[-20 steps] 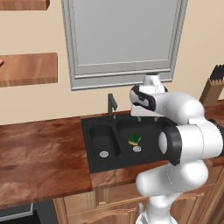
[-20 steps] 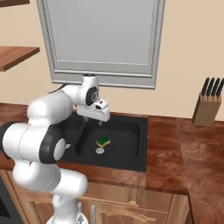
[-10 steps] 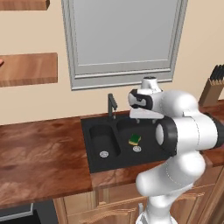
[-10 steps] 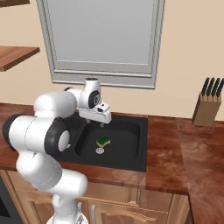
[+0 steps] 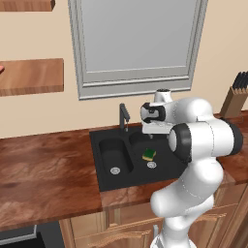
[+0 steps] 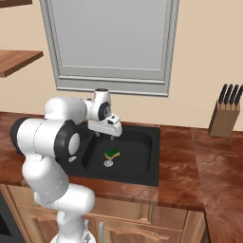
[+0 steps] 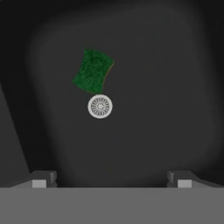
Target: Pick up the bar soap and sponge from the sink, and place them back in the shelves.
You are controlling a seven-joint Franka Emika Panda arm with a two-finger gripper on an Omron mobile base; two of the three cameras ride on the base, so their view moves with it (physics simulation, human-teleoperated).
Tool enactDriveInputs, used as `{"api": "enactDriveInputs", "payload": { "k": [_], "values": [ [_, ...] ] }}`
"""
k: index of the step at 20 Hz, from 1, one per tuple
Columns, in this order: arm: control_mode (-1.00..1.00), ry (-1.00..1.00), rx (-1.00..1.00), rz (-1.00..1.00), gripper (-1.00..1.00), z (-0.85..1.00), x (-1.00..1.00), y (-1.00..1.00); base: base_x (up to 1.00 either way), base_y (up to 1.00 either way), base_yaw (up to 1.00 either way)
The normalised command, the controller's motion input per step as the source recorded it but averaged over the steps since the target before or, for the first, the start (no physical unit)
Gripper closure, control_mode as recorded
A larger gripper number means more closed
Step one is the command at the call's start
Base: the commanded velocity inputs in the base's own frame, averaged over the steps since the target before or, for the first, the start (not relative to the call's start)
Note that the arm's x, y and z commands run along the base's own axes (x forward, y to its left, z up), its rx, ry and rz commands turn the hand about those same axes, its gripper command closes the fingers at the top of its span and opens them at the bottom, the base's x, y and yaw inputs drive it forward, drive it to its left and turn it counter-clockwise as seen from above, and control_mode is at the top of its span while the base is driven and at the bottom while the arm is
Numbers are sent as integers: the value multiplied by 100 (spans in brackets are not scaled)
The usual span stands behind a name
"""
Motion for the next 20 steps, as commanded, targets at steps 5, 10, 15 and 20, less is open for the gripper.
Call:
{"api": "enactDriveInputs", "payload": {
  "k": [5,10,15,20],
  "values": [
    [-100,0,0,0,-100,-26,26,0,0,0,0],
    [-100,0,0,0,-100,-30,26,0,0,0,0],
    [-100,0,0,0,-100,-31,20,0,0,0,0],
    [-100,0,0,0,-100,-29,22,0,0,0,0]
  ]
}}
